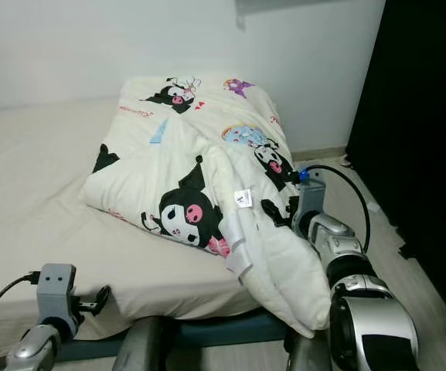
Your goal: Clean up the room
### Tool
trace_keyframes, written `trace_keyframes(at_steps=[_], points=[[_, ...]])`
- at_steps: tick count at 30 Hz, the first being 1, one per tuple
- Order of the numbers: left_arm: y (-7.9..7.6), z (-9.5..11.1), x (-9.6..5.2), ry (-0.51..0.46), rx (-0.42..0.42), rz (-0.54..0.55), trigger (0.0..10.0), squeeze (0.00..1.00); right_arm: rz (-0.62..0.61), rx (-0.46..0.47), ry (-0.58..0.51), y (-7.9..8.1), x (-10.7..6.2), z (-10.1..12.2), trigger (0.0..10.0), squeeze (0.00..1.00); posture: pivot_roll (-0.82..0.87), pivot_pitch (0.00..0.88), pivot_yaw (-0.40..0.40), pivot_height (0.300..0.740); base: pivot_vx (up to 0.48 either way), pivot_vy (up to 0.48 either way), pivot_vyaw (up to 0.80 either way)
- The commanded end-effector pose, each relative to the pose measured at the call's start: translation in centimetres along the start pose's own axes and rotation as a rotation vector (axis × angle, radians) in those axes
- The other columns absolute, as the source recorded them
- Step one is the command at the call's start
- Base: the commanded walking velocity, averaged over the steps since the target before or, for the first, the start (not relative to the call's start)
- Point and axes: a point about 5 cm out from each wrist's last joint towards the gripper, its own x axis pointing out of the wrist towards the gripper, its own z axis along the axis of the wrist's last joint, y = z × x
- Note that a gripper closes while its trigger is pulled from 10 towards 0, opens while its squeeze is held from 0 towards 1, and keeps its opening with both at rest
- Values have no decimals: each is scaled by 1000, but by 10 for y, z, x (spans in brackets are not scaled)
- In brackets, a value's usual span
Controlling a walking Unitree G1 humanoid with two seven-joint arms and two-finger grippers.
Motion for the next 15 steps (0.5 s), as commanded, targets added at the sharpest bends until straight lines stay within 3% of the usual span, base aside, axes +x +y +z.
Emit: trace_keyframes(at_steps=[1,2,3,4,5,7,11,15], points=[[-4,-9,-4,39,7,-23,10000,0,131,-34,-6,14,5,2,3569,0,194,164,31,511,0,0,0],[-4,-9,-4,39,7,-23,10000,0,131,-34,-6,14,5,2,3569,0,194,164,31,511,0,0,0],[-5,-9,-4,39,6,-26,10000,0,169,-63,-4,17,5,2,2510,0,189,164,31,511,0,0,0],[-5,-9,-4,39,6,-26,10000,0,169,-63,-4,17,5,2,2510,0,189,164,31,511,0,0,0],[-6,-8,-3,38,6,-28,10000,0,213,-91,-3,21,5,2,0,0,185,162,29,511,0,0,0],[-7,-6,-1,33,3,-30,10000,0,316,-147,8,29,4,0,0,0,179,160,29,511,0,0,0],[-8,-4,0,28,1,-31,10000,0,365,-169,18,33,3,-2,0,0,176,160,28,511,0,0,0],[-6,3,4,7,-7,-22,10000,0,501,-264,118,47,-1,-20,0,0,165,152,23,511,0,0,0]])
